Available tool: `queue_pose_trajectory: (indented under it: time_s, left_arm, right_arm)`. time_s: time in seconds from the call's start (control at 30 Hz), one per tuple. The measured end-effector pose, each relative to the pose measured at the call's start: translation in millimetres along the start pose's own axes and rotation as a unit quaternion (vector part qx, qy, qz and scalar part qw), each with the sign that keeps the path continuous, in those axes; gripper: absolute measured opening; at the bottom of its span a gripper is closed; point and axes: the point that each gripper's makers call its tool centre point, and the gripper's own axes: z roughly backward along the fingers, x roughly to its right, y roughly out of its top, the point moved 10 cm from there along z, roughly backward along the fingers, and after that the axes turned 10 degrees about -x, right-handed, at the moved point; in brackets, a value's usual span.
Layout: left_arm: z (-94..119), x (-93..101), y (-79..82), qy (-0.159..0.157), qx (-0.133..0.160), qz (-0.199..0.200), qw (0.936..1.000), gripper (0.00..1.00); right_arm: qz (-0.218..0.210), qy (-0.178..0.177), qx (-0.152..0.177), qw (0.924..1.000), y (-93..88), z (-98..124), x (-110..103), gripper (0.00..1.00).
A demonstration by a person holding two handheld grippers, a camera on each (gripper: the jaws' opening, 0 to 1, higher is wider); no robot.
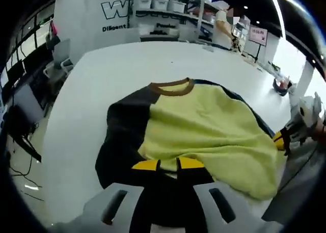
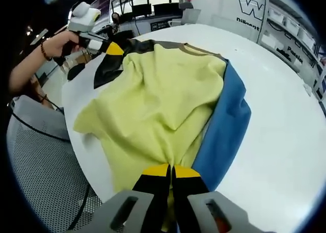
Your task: Fold the garment on the visible template until the final outline fits inside the template.
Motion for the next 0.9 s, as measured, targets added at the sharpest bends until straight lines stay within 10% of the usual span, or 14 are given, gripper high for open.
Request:
queue_pose_trajectory:
  time_s: [0.3, 0.9]
  left_arm:
    - [-12, 3.3, -11.2, -0.024, 0.001, 0.13, 0.9912, 0.22]
    - [-35, 9.7, -15.4, -0.066, 0.016, 0.249, 0.9661, 0.08]
  right_arm:
    - [-0.013, 0.007, 0.005, 0.9999, -0.9, 0, 1, 0.0]
    - [-0.018, 0.015, 0.011, 0.9997, -0.8, 0, 3, 0.0]
